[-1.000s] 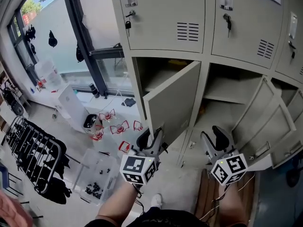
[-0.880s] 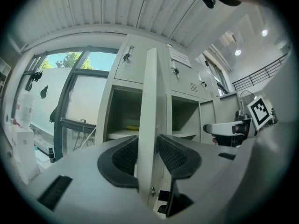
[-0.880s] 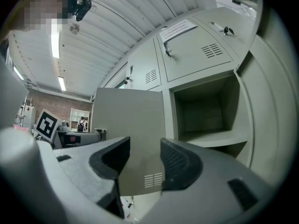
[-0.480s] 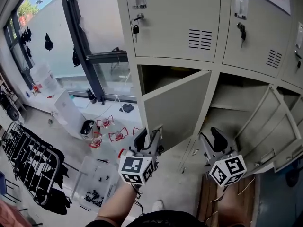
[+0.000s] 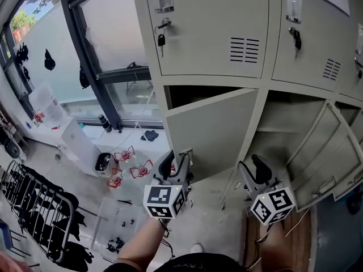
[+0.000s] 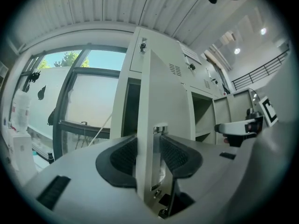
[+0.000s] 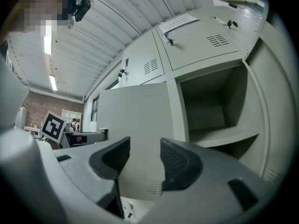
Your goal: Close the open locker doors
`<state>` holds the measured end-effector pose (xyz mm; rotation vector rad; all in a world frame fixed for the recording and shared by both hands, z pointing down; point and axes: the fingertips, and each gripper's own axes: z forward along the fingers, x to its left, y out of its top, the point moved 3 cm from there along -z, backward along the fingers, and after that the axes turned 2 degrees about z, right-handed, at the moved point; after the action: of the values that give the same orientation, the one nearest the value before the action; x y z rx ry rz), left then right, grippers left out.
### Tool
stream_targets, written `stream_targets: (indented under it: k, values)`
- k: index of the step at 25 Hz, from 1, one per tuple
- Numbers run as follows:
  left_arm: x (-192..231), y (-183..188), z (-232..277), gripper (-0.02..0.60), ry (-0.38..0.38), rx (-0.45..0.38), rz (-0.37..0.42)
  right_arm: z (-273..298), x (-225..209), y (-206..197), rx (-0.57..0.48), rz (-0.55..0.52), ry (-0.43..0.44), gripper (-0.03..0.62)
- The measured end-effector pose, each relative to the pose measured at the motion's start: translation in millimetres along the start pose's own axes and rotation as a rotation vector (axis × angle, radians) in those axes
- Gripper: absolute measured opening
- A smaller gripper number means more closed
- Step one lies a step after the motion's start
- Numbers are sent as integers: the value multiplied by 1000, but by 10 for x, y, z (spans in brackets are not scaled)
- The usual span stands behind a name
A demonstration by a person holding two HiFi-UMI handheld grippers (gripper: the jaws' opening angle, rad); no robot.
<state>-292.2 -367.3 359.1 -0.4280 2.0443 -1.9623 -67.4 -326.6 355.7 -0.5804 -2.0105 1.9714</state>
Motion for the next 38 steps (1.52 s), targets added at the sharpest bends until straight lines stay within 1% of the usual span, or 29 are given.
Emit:
stream_targets:
  k: [5,11,16,22,26,29,32,38]
  values:
    - [85,-6,163,195,-3,11,16,75,-4,-12,1,0,-25,203]
    - [212,-9,336,196,20,10,41,144,-8,-29,3,-3,-49,204]
    - [313,4,473,214,70,7,89,205,-29,-51,8,0,-67,203]
    - [396,9,621,236,135,-8,99,280,-71,-79,17,2,-83,204]
    - [444,6,664,269,182,-16,115,307,-60,-103,21,6,-89,204]
    - [458,-1,691,272,200,-23,117,318,-39,-120,25,6,-90,204]
    - [482,-6,720,286,220,-27,137,321,-16,-149,28,11,-91,204]
    - [508,-36,775,301,253,-20,151,321,-5,-213,38,20,-94,203]
